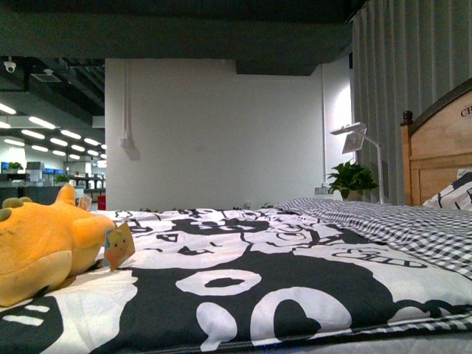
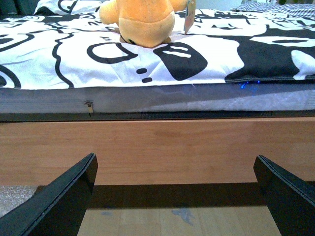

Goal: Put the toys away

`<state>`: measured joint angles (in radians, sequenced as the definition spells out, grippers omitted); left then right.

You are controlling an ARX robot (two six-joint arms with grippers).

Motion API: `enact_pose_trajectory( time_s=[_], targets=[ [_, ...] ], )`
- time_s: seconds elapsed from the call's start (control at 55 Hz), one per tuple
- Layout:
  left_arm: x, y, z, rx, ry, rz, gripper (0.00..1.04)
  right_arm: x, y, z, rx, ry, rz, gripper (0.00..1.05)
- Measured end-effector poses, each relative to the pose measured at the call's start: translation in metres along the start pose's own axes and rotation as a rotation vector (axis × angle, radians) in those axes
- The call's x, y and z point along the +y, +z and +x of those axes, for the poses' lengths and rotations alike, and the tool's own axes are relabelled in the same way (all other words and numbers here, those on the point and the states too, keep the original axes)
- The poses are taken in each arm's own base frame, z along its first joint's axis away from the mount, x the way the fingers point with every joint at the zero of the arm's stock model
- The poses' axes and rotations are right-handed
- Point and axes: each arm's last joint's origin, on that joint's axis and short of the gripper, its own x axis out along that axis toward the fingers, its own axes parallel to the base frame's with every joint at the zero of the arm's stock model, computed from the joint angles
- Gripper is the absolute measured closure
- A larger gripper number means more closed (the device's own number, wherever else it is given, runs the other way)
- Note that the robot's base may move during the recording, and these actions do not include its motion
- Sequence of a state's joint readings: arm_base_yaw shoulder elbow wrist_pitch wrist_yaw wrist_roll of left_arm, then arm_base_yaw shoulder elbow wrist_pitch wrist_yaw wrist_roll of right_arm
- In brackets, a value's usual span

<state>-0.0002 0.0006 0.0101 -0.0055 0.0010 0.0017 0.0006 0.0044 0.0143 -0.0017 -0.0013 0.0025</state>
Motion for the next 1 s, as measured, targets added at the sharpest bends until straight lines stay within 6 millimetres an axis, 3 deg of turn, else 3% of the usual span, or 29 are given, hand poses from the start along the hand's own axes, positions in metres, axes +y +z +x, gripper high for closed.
enact_pose_trajectory(
  time_s=[0.999],
  targets=[
    [-0.0001,0.0,0.0,0.0,-0.004,0.0,0.06,-0.0001,0.0,0.0,0.0,-0.005,0.0,0.07]
  ],
)
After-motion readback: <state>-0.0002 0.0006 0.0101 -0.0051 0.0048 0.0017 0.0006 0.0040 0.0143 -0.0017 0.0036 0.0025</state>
